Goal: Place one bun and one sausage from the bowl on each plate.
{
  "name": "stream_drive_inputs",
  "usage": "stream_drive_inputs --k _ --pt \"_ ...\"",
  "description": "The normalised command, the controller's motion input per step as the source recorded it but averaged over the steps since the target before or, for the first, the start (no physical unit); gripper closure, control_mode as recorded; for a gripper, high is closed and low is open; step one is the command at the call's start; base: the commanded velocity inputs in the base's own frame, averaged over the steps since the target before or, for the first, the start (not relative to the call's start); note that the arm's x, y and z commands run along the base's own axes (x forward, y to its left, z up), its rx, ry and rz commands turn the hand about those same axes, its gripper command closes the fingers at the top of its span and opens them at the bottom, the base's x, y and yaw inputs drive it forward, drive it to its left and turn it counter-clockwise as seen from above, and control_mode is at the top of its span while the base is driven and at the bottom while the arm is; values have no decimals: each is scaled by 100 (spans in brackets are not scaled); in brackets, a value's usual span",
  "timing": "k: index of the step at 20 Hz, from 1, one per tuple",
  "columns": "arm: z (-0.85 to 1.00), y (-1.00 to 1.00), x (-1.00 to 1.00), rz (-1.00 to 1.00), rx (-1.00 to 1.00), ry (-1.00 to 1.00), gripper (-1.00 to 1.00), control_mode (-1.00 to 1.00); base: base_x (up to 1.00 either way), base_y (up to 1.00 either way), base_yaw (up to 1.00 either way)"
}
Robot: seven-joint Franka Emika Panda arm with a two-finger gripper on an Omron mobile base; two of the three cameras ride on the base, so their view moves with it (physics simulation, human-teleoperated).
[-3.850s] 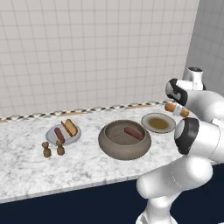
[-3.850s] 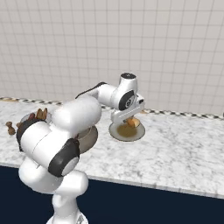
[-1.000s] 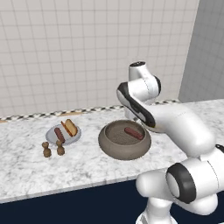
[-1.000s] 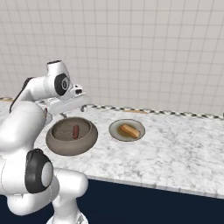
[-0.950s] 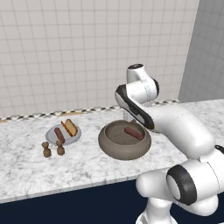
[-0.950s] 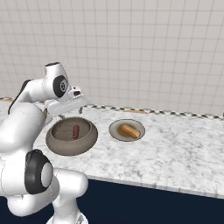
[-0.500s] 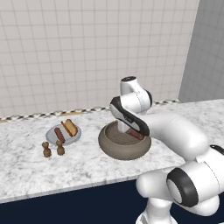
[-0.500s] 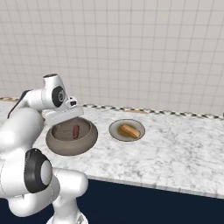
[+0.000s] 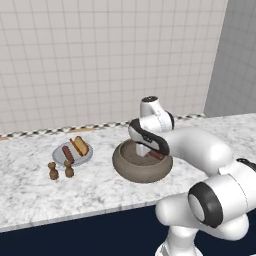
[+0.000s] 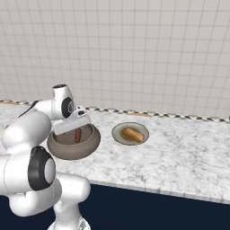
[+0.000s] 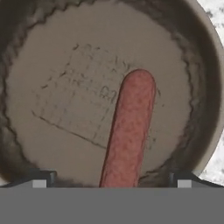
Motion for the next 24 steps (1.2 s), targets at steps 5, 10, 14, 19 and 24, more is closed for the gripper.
stream_drive_inputs --k 5,10,14,19,24 --pt "-32 2 3 0 0 0 -100 -100 0 0 0" --pt "-27 -2 0 0 5 0 -100 -100 0 0 0" --pt "-22 0 0 0 4 0 100 -100 0 0 0" --pt "-3 0 0 0 1 0 100 -100 0 0 0" --pt "57 0 0 0 -9 5 100 -100 0 0 0"
